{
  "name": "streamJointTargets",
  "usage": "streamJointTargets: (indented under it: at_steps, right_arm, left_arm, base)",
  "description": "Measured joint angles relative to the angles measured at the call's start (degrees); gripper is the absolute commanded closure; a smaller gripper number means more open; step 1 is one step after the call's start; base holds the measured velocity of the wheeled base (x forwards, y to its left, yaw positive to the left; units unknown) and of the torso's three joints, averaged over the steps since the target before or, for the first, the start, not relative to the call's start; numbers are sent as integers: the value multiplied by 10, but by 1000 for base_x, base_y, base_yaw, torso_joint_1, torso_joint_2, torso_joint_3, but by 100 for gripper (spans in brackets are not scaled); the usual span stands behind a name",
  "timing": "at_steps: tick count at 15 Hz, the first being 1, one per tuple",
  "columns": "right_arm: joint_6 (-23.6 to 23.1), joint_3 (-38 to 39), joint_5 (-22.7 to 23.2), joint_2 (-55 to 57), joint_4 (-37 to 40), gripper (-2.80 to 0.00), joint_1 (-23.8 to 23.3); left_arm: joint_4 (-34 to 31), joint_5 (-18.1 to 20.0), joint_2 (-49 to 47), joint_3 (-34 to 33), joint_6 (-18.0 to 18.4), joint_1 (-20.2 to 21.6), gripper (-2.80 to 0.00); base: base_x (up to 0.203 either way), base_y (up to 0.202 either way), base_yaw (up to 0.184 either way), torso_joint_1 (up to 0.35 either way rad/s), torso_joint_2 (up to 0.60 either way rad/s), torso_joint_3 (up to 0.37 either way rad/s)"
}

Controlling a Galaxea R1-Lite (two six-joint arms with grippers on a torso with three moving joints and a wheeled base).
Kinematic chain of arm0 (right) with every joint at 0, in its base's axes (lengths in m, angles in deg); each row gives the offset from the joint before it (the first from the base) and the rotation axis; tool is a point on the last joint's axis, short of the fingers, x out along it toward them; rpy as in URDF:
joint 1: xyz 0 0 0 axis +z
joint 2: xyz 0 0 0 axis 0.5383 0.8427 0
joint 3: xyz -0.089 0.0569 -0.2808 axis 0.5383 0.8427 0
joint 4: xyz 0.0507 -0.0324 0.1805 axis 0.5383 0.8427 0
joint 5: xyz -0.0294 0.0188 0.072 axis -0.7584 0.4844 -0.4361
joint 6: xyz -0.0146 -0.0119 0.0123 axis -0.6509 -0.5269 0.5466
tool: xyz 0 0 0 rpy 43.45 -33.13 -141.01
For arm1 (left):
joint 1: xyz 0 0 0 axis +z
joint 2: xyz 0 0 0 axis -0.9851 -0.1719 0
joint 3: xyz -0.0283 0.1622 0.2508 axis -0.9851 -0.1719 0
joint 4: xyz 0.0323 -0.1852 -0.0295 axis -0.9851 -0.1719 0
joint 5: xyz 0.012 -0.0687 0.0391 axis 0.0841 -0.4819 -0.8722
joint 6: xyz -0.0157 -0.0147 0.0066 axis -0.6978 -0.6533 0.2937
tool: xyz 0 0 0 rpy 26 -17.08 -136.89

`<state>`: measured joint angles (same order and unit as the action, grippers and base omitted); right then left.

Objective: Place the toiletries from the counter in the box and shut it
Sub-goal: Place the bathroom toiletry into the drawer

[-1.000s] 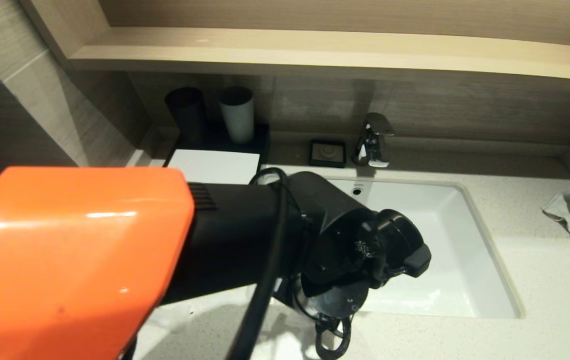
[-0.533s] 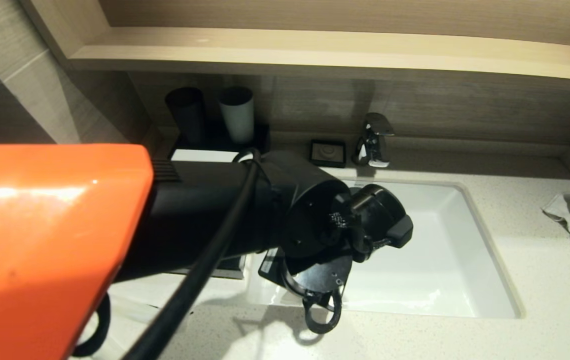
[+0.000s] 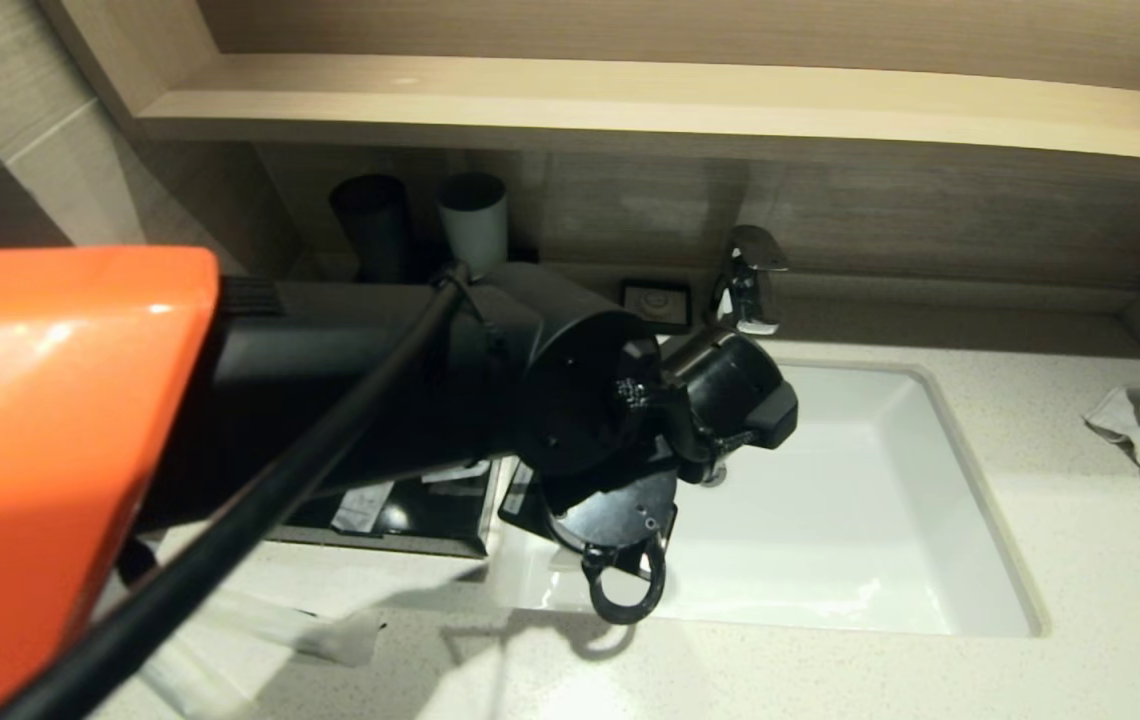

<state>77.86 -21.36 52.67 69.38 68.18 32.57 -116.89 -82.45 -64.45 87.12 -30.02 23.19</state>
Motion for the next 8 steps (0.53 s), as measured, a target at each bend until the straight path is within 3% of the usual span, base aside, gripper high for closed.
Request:
streamJointTargets:
  at_steps: [8]
  right_arm:
    - [0,0,0,0,0,0,0]
  left_arm:
    - [1,-34,28,0,1,27,0]
  base:
    - [0,0,0,0,0,0]
